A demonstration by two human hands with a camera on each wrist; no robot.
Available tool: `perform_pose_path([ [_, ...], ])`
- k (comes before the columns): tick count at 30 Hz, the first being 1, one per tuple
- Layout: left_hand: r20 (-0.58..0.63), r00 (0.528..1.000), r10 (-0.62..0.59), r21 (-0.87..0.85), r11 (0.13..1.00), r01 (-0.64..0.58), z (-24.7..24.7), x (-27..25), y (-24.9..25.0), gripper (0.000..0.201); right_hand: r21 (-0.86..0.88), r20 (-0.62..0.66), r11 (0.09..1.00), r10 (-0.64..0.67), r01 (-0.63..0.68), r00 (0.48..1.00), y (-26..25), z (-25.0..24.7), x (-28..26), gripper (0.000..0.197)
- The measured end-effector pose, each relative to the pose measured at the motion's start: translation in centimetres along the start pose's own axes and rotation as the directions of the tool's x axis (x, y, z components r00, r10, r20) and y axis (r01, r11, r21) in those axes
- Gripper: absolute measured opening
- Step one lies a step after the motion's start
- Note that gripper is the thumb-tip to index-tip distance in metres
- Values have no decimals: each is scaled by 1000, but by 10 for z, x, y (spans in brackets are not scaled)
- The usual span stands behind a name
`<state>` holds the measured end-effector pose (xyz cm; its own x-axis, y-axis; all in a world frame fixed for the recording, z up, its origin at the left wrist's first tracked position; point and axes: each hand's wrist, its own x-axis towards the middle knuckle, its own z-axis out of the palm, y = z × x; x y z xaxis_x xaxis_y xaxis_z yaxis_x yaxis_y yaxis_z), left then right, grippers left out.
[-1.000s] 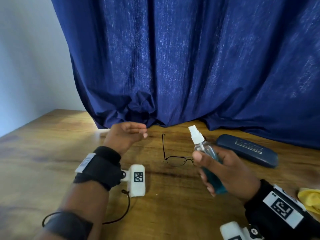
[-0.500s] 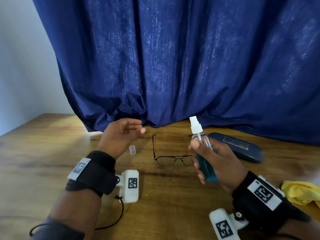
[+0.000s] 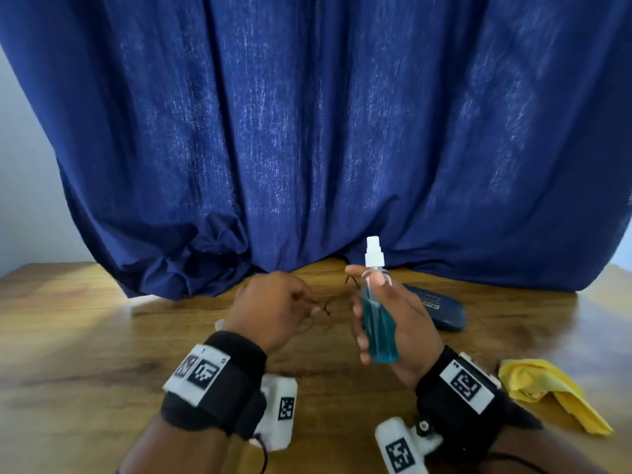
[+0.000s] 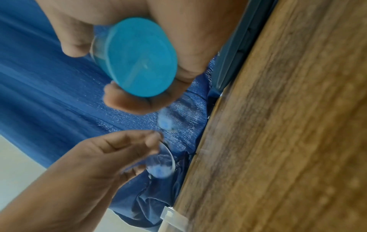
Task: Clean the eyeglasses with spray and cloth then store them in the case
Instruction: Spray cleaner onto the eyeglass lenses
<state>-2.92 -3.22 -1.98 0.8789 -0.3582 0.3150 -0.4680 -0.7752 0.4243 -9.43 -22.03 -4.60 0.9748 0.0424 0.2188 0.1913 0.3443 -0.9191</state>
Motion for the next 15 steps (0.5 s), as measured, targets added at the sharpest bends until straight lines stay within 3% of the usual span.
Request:
perform_pose_path([
  [1, -114, 993, -4, -184, 983, -17, -1, 1, -1, 4, 42, 34, 999, 8, -9, 999, -2, -2, 0, 47],
  [3, -268, 953, -139, -556, 830, -35, -4, -2, -6, 5, 182, 132, 981, 41, -65, 990, -2, -3, -1, 47],
  [5, -251, 933, -257, -791, 610, -45, -6, -3, -13, 13, 369, 250, 920, 41, -135, 967, -5, -4, -3, 35],
  [7, -180, 938, -295, -901, 432, -37, -4, -1, -18, 22, 491, 357, 849, 9, -196, 934, -9, -3, -5, 32],
  [10, -62, 953, -297, -977, 213, 2, 5, 0, -17, 33, 472, 447, 861, -49, -189, 893, -16, 0, -6, 38],
  [15, 96, 961, -260, -995, -4, 99, 15, 1, -10, 34, 479, 506, 855, -86, -198, 858, -19, -1, -3, 52],
])
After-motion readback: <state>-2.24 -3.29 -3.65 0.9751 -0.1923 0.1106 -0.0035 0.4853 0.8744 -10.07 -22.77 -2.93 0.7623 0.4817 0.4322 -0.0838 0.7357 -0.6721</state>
